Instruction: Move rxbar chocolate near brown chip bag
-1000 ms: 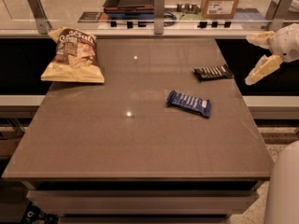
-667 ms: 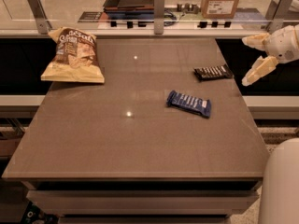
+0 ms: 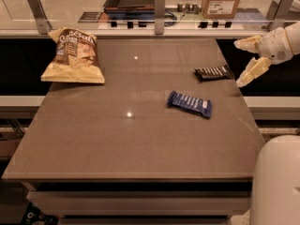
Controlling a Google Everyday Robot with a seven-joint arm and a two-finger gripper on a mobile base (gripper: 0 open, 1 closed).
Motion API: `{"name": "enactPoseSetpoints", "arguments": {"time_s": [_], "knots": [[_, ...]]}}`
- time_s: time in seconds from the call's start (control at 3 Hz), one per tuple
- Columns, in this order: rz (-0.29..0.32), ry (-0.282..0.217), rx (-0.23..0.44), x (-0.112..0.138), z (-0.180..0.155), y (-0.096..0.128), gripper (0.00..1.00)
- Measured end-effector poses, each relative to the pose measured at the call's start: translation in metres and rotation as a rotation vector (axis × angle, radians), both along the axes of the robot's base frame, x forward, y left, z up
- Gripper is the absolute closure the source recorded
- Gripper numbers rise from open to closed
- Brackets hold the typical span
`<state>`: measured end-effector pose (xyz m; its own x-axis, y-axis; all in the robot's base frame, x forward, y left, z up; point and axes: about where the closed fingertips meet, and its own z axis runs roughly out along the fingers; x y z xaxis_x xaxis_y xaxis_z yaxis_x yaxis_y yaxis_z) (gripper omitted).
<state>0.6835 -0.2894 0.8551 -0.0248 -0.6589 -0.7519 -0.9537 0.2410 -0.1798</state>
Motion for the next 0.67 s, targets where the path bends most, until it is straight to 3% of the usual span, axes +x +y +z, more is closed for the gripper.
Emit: {"name": "enactPoseSetpoints", "arguments": {"time_s": [0.67], "knots": [[0.020,0.051,-0.063,0.0051,-0.0045,0.0187,0.00]]}}
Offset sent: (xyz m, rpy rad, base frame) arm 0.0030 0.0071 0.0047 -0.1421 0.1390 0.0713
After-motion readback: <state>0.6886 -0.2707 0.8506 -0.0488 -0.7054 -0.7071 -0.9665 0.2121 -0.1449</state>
